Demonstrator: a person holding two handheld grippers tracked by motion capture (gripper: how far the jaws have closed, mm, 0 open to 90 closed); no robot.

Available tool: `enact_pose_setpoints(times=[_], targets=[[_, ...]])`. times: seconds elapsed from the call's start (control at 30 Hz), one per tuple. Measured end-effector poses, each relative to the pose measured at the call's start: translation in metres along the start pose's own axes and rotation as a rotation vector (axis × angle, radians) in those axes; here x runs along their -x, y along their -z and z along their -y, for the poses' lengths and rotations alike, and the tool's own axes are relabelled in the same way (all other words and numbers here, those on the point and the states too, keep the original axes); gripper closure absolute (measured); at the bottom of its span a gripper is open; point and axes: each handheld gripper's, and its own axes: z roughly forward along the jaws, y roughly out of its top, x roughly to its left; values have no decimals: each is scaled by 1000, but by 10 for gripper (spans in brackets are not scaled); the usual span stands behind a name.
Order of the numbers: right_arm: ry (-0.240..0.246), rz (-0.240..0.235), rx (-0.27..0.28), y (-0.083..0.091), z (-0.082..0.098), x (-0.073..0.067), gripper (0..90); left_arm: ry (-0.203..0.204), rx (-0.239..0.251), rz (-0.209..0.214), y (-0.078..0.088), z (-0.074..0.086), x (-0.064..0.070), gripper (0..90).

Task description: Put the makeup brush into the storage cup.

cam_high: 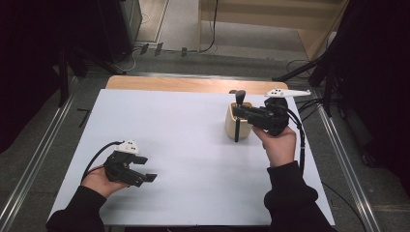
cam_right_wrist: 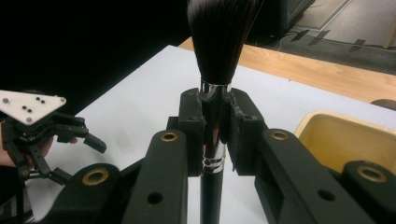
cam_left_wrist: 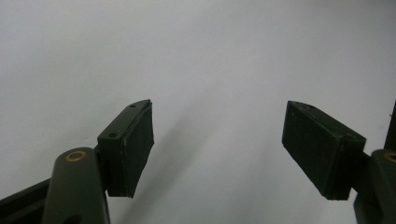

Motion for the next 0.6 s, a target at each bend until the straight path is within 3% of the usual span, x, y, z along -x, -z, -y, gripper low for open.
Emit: enact_pose_setpoints(times=[0.6], targets=[[2,22,32,1,-16,11,787,3,0,-4,0,0,-1,218]])
